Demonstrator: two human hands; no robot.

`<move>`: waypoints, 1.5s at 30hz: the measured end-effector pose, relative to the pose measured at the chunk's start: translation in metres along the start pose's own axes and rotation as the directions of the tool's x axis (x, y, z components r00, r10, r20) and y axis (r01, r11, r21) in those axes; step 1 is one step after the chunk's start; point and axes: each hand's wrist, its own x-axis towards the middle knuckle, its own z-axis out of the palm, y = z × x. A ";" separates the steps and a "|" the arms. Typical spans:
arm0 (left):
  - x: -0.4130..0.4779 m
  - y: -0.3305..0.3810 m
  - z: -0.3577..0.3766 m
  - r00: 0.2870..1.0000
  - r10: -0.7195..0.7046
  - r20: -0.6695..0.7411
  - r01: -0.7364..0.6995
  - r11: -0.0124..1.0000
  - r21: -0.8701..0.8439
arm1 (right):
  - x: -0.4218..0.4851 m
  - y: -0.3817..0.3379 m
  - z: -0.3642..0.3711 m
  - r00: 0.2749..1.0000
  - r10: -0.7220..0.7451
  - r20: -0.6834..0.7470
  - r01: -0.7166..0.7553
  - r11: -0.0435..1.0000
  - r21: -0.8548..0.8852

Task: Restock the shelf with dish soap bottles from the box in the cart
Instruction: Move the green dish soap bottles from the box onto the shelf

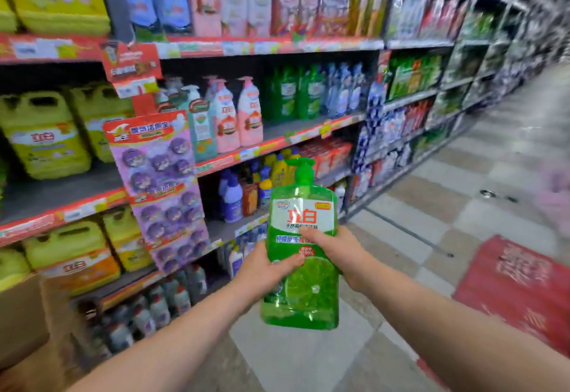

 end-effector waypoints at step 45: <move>0.575 0.162 0.283 0.991 0.007 -0.132 -0.008 1.000 -0.010 | 0.579 -0.133 -0.348 0.978 -0.038 0.205 0.057 0.994 -0.088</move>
